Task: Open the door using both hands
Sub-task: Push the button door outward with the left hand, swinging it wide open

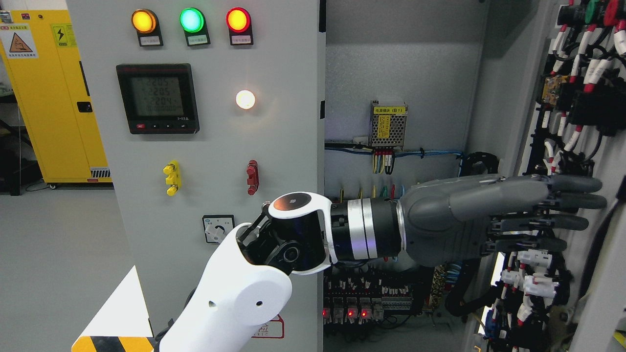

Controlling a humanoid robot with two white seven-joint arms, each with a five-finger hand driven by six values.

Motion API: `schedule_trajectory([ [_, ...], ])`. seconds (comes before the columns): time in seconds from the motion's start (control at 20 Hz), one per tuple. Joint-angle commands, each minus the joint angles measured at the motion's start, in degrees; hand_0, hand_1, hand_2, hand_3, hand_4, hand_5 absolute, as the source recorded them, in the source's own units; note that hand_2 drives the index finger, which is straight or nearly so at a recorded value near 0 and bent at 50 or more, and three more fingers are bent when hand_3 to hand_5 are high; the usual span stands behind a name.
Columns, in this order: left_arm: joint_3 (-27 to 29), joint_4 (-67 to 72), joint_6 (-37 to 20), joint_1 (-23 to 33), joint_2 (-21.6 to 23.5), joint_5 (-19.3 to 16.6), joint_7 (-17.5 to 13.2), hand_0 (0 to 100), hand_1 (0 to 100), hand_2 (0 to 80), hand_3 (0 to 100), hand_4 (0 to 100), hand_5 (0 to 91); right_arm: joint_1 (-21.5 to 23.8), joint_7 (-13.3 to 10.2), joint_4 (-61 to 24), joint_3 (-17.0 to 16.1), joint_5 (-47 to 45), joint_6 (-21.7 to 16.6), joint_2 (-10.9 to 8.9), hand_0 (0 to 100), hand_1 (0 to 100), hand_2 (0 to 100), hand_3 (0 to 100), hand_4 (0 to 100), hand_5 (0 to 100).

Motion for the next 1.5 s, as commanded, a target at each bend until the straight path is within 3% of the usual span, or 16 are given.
schedule_trajectory([
  [0.0,-0.1,-1.4,0.2,-0.6,-6.3,-3.9,1.6,12,56,0.0,0,0,0.0,0.2,0.0,0.0,0.0,0.0,0.0,0.00,0,50,4,0,0,0],
  [0.15,-0.5,-1.0,0.2,-1.4,-7.0,-3.8,3.1,12,56,0.0,0,0,0.0,0.2,0.0,0.0,0.0,0.0,0.0,0.00,0,50,4,0,0,0],
  [0.5,-1.4,-0.5,0.9,-1.5,-7.0,-2.9,3.3,12,56,0.0,0,0,0.0,0.2,0.0,0.0,0.0,0.0,0.0,0.00,0,50,4,0,0,0],
  [0.7,-2.1,1.9,0.5,-2.1,-7.1,-0.5,3.3,12,56,0.0,0,0,0.0,0.2,0.0,0.0,0.0,-0.1,0.0,0.00,0,50,4,0,0,0],
  [1.45,-6.7,5.2,-2.7,-5.2,-6.8,0.7,3.4,12,56,0.0,0,0,0.0,0.2,0.0,0.0,0.0,0.0,0.0,0.00,0,50,4,0,0,0],
])
